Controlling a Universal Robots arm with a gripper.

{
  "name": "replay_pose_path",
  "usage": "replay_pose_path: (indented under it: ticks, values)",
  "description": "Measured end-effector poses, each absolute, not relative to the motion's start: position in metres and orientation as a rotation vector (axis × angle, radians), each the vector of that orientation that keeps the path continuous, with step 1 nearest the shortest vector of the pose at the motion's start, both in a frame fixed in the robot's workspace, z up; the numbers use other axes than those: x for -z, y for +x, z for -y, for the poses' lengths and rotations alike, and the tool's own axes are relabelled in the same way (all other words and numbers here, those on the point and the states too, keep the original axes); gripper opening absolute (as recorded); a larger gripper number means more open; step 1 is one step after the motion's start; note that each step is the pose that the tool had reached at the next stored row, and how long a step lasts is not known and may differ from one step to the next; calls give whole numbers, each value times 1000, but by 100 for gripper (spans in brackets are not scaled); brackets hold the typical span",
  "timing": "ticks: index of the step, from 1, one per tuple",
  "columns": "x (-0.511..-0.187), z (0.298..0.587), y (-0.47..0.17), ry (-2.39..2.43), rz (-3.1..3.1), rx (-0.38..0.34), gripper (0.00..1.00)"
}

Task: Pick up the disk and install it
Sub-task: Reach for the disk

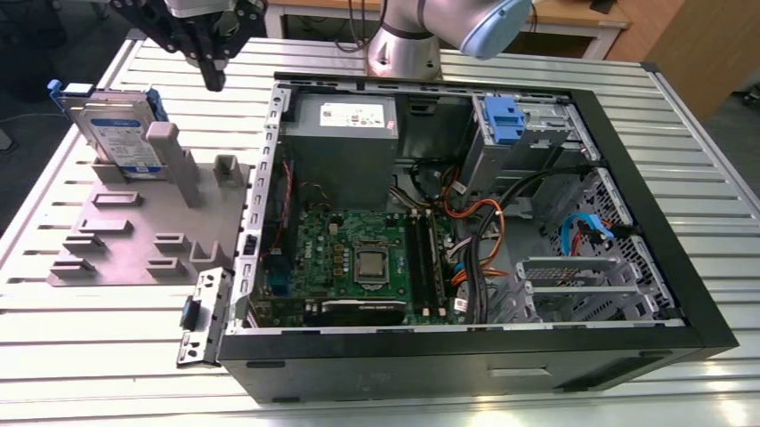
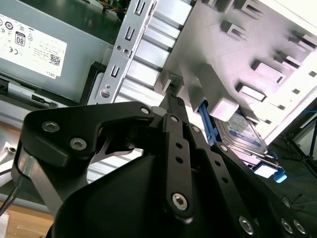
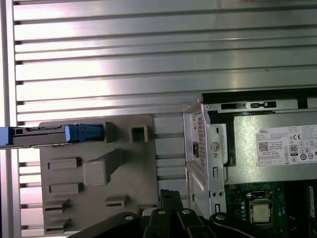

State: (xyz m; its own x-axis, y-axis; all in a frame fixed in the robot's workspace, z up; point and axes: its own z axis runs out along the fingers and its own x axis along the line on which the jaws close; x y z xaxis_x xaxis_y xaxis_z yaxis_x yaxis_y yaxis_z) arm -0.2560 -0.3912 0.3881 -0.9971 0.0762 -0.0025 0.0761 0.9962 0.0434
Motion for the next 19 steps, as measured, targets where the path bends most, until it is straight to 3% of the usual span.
replay_pose_path:
  ticks: [19]
  values:
    - [-387, 391, -263, 120, -3140, -68, 11]
